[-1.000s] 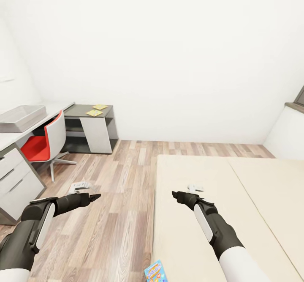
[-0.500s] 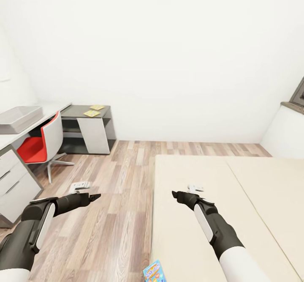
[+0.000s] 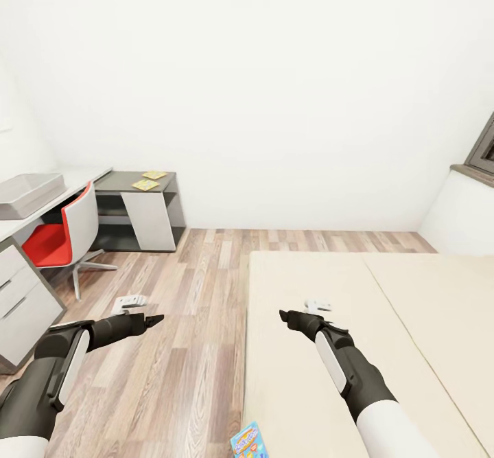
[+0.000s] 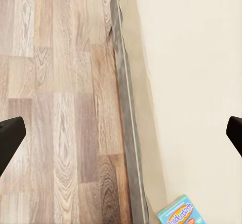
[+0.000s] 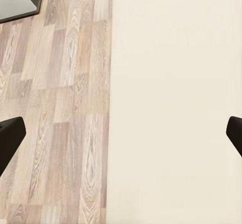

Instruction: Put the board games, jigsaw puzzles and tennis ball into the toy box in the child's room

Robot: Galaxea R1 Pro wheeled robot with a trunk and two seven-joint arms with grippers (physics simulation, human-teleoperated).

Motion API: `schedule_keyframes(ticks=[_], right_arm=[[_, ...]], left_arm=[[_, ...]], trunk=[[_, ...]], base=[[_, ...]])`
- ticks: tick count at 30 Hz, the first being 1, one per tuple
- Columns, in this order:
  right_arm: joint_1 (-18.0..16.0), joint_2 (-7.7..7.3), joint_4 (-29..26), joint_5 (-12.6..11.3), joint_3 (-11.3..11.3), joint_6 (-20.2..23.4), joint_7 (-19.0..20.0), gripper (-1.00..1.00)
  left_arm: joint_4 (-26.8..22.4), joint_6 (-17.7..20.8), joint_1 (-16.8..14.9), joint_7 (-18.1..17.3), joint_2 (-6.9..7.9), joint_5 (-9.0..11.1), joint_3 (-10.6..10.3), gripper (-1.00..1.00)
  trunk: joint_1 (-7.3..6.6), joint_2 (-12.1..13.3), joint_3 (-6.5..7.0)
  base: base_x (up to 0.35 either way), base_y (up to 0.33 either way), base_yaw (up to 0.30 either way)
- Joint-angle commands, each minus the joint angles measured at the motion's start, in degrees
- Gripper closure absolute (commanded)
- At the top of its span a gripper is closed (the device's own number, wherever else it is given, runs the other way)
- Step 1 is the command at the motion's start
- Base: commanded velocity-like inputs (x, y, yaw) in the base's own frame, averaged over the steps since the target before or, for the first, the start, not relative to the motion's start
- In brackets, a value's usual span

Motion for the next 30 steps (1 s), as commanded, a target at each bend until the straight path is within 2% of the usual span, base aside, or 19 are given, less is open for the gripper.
schedule_keyframes(ticks=[1, 9, 30], right_arm=[[-0.04, 0.0, -0.08, -0.25, 0.02, 0.27, -0.09, -1.0], [-0.04, 0.0, -0.08, -0.25, 0.02, 0.26, -0.09, -1.0], [-0.04, 0.0, -0.08, -0.19, 0.02, 0.26, -0.09, -1.0]], left_arm=[[-0.04, 0.44, -0.06, -0.13, -0.02, 0.13, 0.08, -1.0], [-0.04, 0.44, -0.06, -0.14, 0.01, 0.13, 0.08, -1.0], [-0.04, 0.43, -0.06, -0.16, -0.03, 0.13, 0.08, -1.0]], trunk=[[0.04, -0.12, -0.12], [0.04, -0.12, 0.12], [0.04, -0.12, 2.02]], base=[[0.0, 0.0, -0.002], [0.0, 0.0, 0.0], [0.0, 0.0, 0.0]])
